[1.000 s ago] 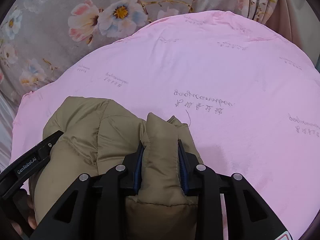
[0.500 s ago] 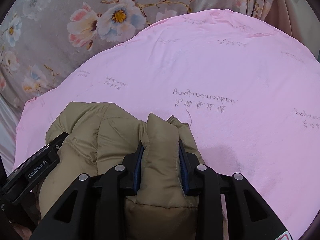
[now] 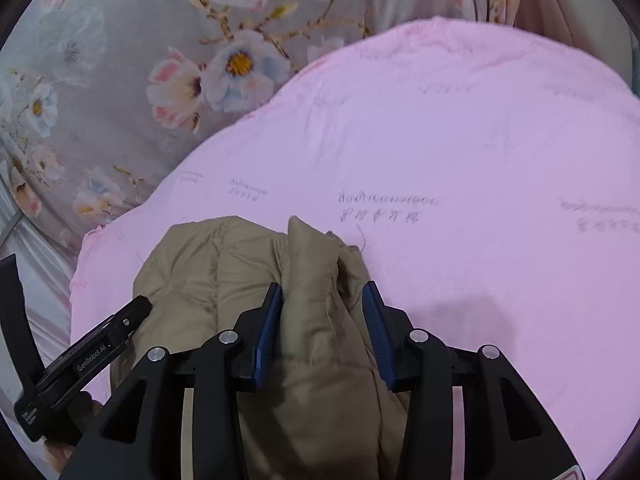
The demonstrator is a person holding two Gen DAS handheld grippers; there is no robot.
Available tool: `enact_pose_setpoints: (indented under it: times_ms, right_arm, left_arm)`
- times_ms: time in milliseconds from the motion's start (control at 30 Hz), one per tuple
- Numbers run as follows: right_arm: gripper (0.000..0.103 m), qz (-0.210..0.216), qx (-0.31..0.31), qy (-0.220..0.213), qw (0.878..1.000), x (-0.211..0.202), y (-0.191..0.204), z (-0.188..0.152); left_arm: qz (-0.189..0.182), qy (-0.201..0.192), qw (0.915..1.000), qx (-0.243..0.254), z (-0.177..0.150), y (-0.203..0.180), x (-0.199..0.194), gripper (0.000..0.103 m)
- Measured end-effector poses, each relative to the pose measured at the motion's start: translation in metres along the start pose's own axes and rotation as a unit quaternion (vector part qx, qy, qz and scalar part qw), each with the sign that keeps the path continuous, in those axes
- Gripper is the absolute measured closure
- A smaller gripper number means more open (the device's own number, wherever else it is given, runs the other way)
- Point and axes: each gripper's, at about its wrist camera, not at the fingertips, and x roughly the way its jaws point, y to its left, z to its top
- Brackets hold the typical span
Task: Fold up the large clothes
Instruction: 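Fold the jacket bundle over with the right tool and press it down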
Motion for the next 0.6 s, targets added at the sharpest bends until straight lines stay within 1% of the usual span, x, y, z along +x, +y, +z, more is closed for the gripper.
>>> enact_pose_setpoints:
  times_ms: [67,100,133,167,200,233,300,333,433,600]
  right_arm:
    - [0.06,-0.005,-0.031,-0.004,1.0,-0.026,0.006,-0.009]
    - [0.061,-0.002,-0.043,0.0,0.999,-0.036,0.009,-0.017]
    - [0.067,0.001,-0.051,0.008,0.999,-0.042,0.01,-0.023]
    - [0.073,0.003,-0.06,0.019,0.998,-0.046,0.013,-0.031]
    - [0.088,0.004,-0.065,0.029,0.997,-0.048,0.013,-0.038]
    - [0.095,0.006,-0.067,0.04,0.997,-0.049,0.013,-0.046]
    - [0.099,0.012,-0.07,0.056,0.996,-0.047,0.013,-0.061]
    - [0.102,0.008,-0.073,0.061,0.995,-0.046,0.012,-0.068]
    - [0.102,0.005,-0.065,0.074,0.995,-0.039,0.008,-0.084]
    - [0.103,0.021,-0.04,0.068,0.997,-0.035,-0.005,-0.096]
  left_arm:
    - [-0.009,-0.003,0.9998,0.016,-0.008,-0.002,-0.026,0.029]
    - [-0.017,0.0,0.9996,0.021,-0.014,-0.004,-0.038,0.036]
    - [-0.029,0.006,0.9993,0.023,-0.02,-0.006,-0.046,0.043]
    - [-0.038,0.015,0.9988,0.025,-0.026,-0.008,-0.052,0.048]
    - [-0.046,0.025,0.9982,0.028,-0.034,-0.011,-0.055,0.061]
    - [-0.053,0.036,0.9975,0.031,-0.041,-0.015,-0.057,0.074]
    - [-0.054,0.044,0.997,0.034,-0.053,-0.02,-0.058,0.084]
    - [-0.046,0.042,0.9973,0.039,-0.057,-0.022,-0.06,0.086]
    - [-0.028,0.042,0.9974,0.051,-0.066,-0.028,-0.058,0.089]
    - [-0.008,0.035,0.9972,0.065,-0.076,-0.034,-0.053,0.089]
